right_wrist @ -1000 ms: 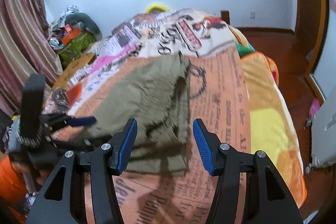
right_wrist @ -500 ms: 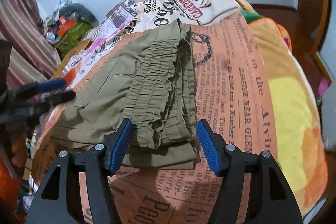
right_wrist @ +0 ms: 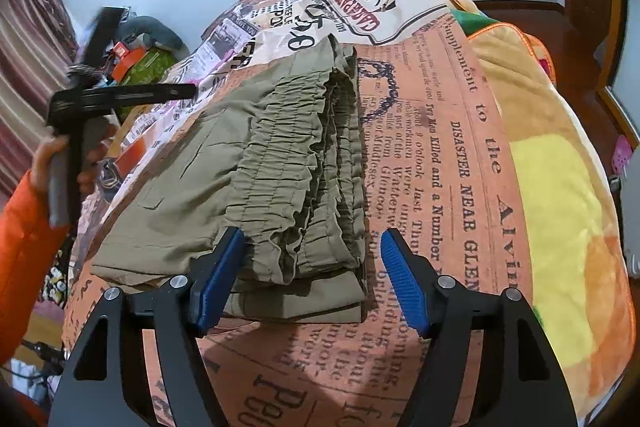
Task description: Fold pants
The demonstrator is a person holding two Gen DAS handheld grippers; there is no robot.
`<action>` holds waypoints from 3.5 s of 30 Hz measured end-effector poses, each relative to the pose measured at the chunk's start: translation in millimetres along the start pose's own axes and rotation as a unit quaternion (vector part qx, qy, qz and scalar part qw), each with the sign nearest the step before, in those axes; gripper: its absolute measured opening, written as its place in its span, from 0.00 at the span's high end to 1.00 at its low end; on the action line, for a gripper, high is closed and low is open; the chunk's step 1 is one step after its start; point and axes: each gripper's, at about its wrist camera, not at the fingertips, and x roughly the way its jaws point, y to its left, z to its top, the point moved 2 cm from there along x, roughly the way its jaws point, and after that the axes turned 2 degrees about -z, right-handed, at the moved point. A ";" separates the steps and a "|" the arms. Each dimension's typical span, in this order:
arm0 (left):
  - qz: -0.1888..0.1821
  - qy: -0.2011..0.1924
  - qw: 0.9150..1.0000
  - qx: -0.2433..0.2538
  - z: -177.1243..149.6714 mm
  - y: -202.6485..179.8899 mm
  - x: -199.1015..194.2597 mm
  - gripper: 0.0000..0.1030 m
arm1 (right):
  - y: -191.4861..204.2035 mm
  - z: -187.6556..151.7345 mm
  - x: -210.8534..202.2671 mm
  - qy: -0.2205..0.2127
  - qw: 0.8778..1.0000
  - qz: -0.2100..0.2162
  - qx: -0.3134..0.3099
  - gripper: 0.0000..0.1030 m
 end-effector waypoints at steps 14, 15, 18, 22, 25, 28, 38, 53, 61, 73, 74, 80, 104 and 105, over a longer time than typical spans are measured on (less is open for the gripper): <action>-0.021 0.046 0.998 0.024 -18.4 0.5 49.4 0.15 | -31.7 20.3 6.9 -0.009 0.998 -0.061 0.008 0.36; -0.023 0.046 0.998 0.019 -21.8 1.1 46.9 0.15 | -33.2 22.5 5.9 -0.010 0.998 -0.067 0.011 0.36; -0.016 0.044 0.999 0.014 -31.4 -0.8 37.9 0.15 | -35.9 27.1 -1.5 -0.019 0.997 -0.072 0.026 0.36; 0.011 0.038 0.999 0.024 -40.7 -11.6 24.7 0.15 | -34.7 28.0 -13.2 -0.028 0.997 -0.072 0.031 0.36; 0.021 0.040 0.999 0.021 -47.4 -20.9 13.6 0.15 | -28.8 27.7 -22.8 -0.035 0.997 -0.069 0.027 0.34; -0.001 0.046 0.999 0.008 -55.7 -30.6 2.9 0.16 | -22.9 24.0 -30.5 -0.038 0.997 -0.068 0.021 0.34; -0.048 0.024 0.998 -0.018 -77.6 -52.5 -39.5 0.16 | -18.7 0.2 -31.6 -0.019 0.997 -0.068 0.022 0.34; -0.015 0.038 0.998 -0.055 -93.3 7.0 -13.4 0.13 | -40.8 -20.6 -7.5 0.019 0.996 -0.083 0.017 0.34; -0.011 0.035 0.998 -0.055 -106.7 12.0 -21.6 0.13 | -55.3 -11.4 1.2 0.015 0.994 -0.105 0.017 0.34; -0.026 0.016 0.999 -0.037 -63.1 7.1 -27.2 0.14 | -67.0 21.6 -16.4 -0.017 0.994 -0.100 0.039 0.38; -0.031 0.014 0.999 -0.041 -57.4 5.8 -25.7 0.14 | -67.7 25.4 -14.4 -0.019 0.994 -0.102 0.038 0.38; -0.066 -0.001 0.997 -0.048 -36.1 -2.1 -19.7 0.14 | -72.3 39.4 4.7 -0.011 0.994 -0.109 0.030 0.38; -0.159 0.045 0.984 -0.063 -19.3 -16.7 41.7 0.69 | -114.6 55.4 51.7 0.031 0.995 -0.024 0.089 0.55; -0.158 0.044 0.984 -0.066 -18.5 -16.4 41.9 0.73 | -114.0 56.3 51.9 0.031 0.995 -0.029 0.086 0.58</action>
